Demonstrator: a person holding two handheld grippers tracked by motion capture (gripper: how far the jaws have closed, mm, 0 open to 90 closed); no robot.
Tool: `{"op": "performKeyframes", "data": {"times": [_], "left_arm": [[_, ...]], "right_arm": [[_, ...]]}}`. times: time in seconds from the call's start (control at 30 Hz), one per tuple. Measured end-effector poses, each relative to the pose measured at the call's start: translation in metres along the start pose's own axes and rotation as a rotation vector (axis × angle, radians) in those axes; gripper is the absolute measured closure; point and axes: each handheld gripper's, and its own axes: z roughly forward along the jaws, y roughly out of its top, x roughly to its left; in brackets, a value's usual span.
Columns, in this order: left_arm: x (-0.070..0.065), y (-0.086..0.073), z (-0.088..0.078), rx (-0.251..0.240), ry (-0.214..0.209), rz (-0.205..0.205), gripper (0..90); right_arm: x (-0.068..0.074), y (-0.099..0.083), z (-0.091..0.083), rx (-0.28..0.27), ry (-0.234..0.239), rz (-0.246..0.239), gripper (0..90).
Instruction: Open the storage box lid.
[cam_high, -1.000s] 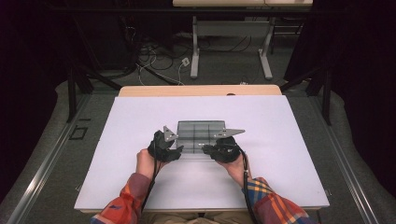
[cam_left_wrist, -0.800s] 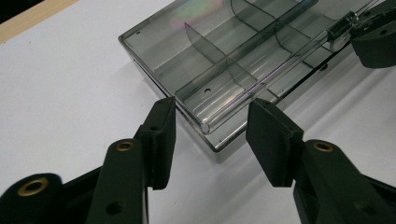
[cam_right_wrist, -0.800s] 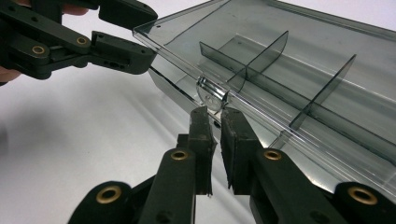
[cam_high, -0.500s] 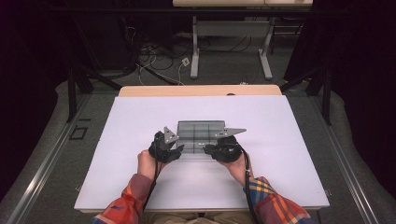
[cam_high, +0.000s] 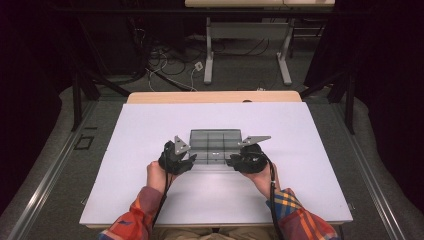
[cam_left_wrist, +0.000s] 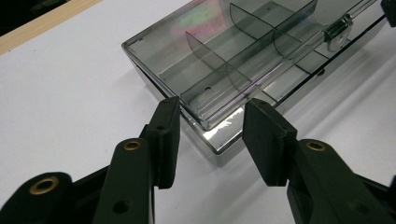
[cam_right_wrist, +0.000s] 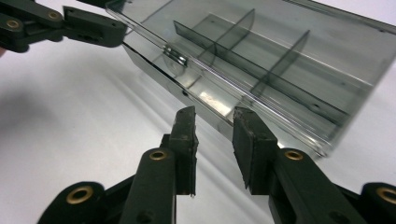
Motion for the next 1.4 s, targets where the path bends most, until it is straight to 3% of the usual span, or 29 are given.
{"op": "performKeyframes", "data": {"times": [0.47,0.5,0.6,0.9,1.4], "left_arm": [[0.000,0.000,-0.001,-0.016,-0.003,-0.005,57.9],[0.000,0.000,-0.001,-0.017,-0.002,-0.003,58.2],[0.001,0.000,-0.001,-0.014,-0.004,0.005,58.6],[0.002,0.000,-0.001,-0.010,-0.007,0.010,58.8],[0.001,0.000,-0.003,-0.016,0.002,0.023,60.2]], "right_arm": [[-0.014,-0.006,-0.019,0.034,-0.057,0.044,65.8],[-0.015,-0.006,-0.021,0.053,-0.063,0.038,65.6],[-0.018,-0.006,-0.019,0.027,-0.085,0.026,65.0],[-0.021,-0.003,-0.017,0.025,-0.132,-0.008,65.5],[-0.021,0.001,-0.018,0.011,-0.158,-0.021,68.6]]}}
